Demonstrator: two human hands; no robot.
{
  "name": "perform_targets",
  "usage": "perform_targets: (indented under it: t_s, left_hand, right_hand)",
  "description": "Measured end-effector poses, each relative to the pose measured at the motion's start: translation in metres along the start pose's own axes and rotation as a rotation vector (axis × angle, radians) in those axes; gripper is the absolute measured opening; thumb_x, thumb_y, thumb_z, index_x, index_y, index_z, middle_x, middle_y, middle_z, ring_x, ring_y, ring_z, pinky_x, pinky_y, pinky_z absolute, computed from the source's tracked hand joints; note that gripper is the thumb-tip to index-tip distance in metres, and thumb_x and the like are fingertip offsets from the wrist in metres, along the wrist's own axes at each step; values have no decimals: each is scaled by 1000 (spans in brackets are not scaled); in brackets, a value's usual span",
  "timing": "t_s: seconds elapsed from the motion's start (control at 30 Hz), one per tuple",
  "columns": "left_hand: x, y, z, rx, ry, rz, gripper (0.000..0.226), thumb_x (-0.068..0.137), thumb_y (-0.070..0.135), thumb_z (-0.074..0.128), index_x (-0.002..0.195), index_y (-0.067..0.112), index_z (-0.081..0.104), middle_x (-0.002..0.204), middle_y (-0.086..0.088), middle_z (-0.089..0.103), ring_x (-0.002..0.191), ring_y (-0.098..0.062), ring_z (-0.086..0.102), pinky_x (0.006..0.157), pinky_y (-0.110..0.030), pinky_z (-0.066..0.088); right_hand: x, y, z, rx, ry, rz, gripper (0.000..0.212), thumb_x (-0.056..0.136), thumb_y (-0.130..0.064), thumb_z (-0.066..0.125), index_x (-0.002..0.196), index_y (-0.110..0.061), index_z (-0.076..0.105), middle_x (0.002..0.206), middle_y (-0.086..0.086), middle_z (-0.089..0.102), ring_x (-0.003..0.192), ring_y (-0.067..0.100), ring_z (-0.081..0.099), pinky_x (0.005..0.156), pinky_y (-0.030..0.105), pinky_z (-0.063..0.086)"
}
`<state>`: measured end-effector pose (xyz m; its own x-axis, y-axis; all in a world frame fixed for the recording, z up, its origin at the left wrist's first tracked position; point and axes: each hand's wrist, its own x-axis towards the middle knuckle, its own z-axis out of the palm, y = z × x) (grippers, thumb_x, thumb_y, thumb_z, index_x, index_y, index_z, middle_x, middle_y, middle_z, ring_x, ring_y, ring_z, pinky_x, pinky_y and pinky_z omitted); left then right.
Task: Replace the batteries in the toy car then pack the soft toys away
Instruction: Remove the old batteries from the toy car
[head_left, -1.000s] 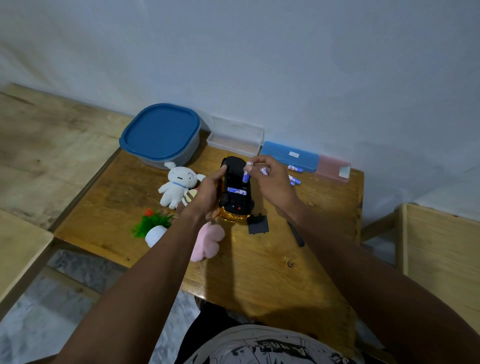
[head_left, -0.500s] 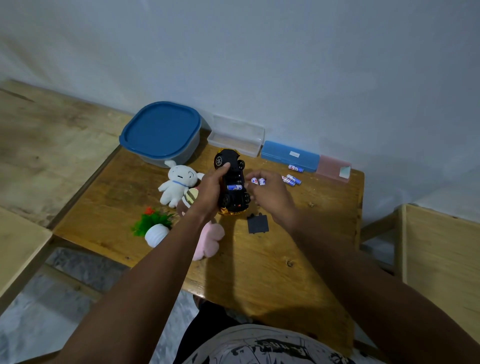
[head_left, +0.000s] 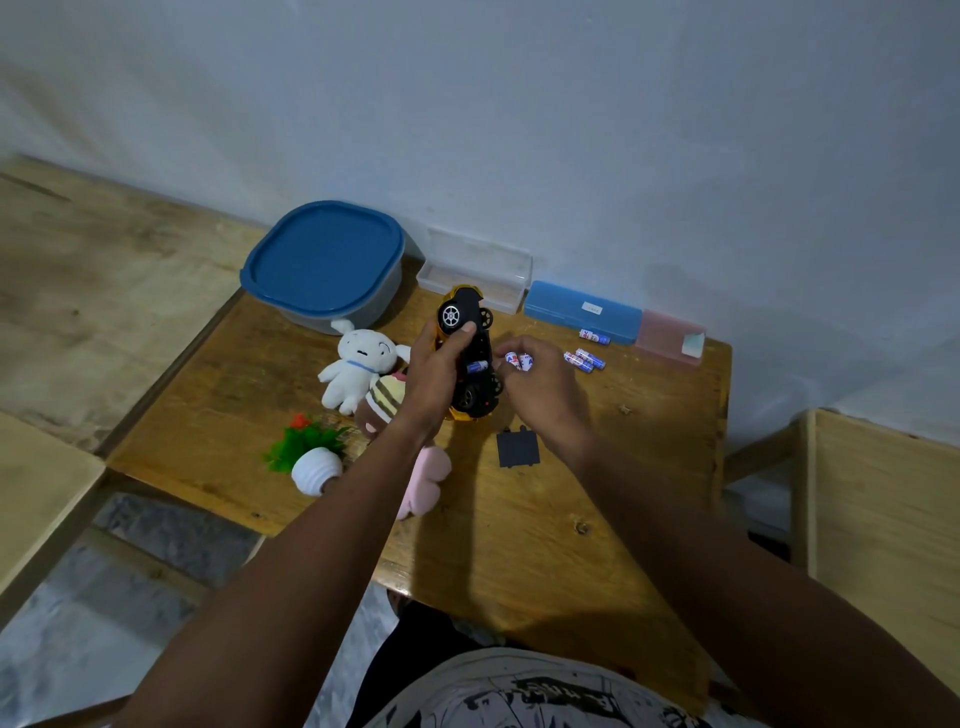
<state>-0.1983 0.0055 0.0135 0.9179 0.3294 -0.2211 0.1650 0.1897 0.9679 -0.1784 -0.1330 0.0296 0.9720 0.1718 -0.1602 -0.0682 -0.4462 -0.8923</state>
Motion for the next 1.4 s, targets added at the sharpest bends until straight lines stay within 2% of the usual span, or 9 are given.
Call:
perform_targets:
  t_s: [0.13,0.4,0.53,0.6,0.73,0.9,1.07,1.2,1.4]
  left_hand:
    - [0,-3,2,1,10,14,38,87,39,65,120,21,64,115,-13,70,106,-30,69,94,-53,55]
    - [1,-4,1,-6,2,51,39,97,34,59,134,23,56,122,-9,68,111,-26,67,93,-46,57]
    - [1,-5,1,-35,-11,32,31,97,34,59,128,28,61,120,-10,69,109,-29,68,91,-49,57]
    - [3,-6,0,-65,-25,-2,30,96,36,60,126,29,63,120,-13,70,108,-32,69,90,-51,57]
    - [12,-10,-7,-155,-41,-106,46,96,40,58,134,16,59,123,-17,69,110,-36,68,94,-54,55]
    - [16,-10,-7,-237,-84,-264,59,93,47,57,137,9,57,129,-22,65,118,-38,64,102,-55,49]
    - [18,-8,-6,-243,-99,-311,53,98,44,51,135,6,60,127,-23,66,118,-39,63,102,-51,50]
    - [16,-8,-3,-222,-109,-331,52,100,42,49,134,4,59,128,-23,65,118,-38,64,97,-49,53]
    - [13,-15,-2,-188,-146,-349,48,102,41,45,136,10,57,126,-19,67,113,-33,66,83,-41,56]
  right_hand:
    - [1,2,5,59,-6,5,16,95,-17,63,108,-21,71,106,-4,68,91,9,64,53,6,39]
    - [14,2,3,135,-52,63,11,93,-16,63,99,-23,70,104,-5,67,92,12,63,66,24,50]
    - [18,6,3,224,-93,129,12,94,-15,62,100,-21,71,106,-2,67,91,15,63,67,27,49]
    - [18,7,2,260,-119,124,13,94,-12,62,102,-18,72,104,0,67,82,12,61,62,23,46]
    - [20,7,-9,211,-207,47,16,92,-11,67,106,-14,74,83,-5,65,65,2,54,52,12,40]
    - [26,10,-14,99,-282,-22,20,82,-14,79,102,-17,75,95,-1,72,85,9,66,71,24,50]
    - [26,11,-17,151,-290,-36,16,83,-15,78,99,-13,74,84,-6,69,70,-2,62,59,15,45]
    - [24,14,-15,429,-283,132,18,87,-21,75,99,-9,71,62,-8,54,48,1,44,42,16,35]
    - [31,20,-21,790,-291,369,17,94,-18,64,108,-9,67,82,2,58,53,5,41,37,15,27]
